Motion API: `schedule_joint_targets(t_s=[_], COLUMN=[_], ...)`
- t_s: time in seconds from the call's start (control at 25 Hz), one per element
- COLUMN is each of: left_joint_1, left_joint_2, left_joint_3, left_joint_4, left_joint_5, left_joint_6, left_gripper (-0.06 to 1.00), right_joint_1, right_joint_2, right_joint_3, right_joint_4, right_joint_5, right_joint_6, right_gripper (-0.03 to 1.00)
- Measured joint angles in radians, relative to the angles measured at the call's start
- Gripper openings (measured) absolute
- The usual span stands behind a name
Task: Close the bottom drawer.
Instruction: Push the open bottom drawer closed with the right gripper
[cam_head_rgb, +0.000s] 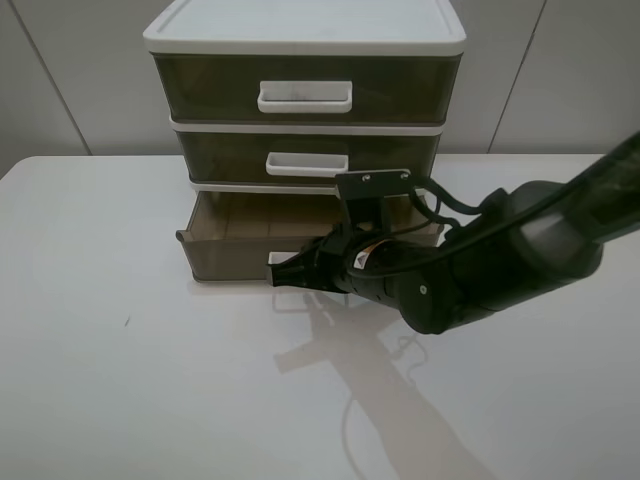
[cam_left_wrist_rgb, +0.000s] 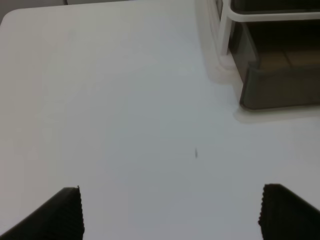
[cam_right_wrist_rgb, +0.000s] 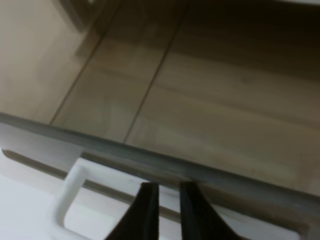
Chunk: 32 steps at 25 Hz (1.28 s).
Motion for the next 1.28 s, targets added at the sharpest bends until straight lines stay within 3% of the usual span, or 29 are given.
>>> schedule_joint_targets(t_s=[0.6,1.28], left_joint_1=[0.0,0.0], left_joint_2=[0.0,0.0], left_joint_3=[0.0,0.0], left_joint_4=[0.0,0.0], left_joint_5=[0.0,0.0], left_joint_6=[0.0,0.0], left_gripper=[0.72,0.72], right_joint_1=[0.001,0.022], right_joint_2=[0.076,0.166], right_joint_3=[0.0,-0.076], right_joint_4=[0.045,0.073], right_joint_5=[-0.189,-0.305], right_joint_6=[0.0,0.0], right_gripper=[0.02,0.02])
